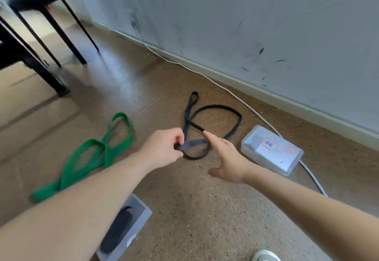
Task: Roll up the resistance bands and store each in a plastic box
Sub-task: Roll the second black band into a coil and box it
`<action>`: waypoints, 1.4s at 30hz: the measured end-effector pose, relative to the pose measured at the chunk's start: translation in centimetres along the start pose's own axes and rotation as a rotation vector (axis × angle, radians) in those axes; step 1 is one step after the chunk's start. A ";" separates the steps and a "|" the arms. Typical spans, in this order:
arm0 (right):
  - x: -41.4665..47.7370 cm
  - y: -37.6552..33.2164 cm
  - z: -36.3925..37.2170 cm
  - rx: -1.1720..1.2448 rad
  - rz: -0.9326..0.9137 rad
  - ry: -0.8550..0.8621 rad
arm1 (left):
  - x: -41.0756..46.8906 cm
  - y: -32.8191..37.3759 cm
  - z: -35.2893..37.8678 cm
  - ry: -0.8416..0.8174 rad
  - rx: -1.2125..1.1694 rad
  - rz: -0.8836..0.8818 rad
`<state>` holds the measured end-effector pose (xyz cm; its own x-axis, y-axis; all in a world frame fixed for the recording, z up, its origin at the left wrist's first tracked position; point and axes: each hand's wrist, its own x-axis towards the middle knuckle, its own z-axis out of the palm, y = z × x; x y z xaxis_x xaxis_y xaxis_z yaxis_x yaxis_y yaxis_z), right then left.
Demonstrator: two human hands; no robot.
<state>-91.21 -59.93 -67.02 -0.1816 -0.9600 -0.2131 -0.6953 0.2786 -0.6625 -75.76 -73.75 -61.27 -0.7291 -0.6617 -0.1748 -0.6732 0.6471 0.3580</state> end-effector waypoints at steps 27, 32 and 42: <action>-15.2 -28.7 -13.8 0.564 -0.326 -0.214 | -23.9 9.6 -24.6 0.948 -1.078 0.380; -15.0 -27.8 -15.5 0.711 -0.348 -0.093 | -23.7 8.9 -24.6 0.942 -1.147 0.352; -14.7 -29.3 -13.3 0.364 -0.528 0.260 | -23.2 11.1 -23.2 0.869 -1.050 0.359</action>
<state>-77.38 -54.40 -34.92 -0.0755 -0.9324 0.3536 -0.4670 -0.2803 -0.8387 -63.43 -60.00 -31.94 -0.2715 -0.7921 0.5467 0.2157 0.5035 0.8366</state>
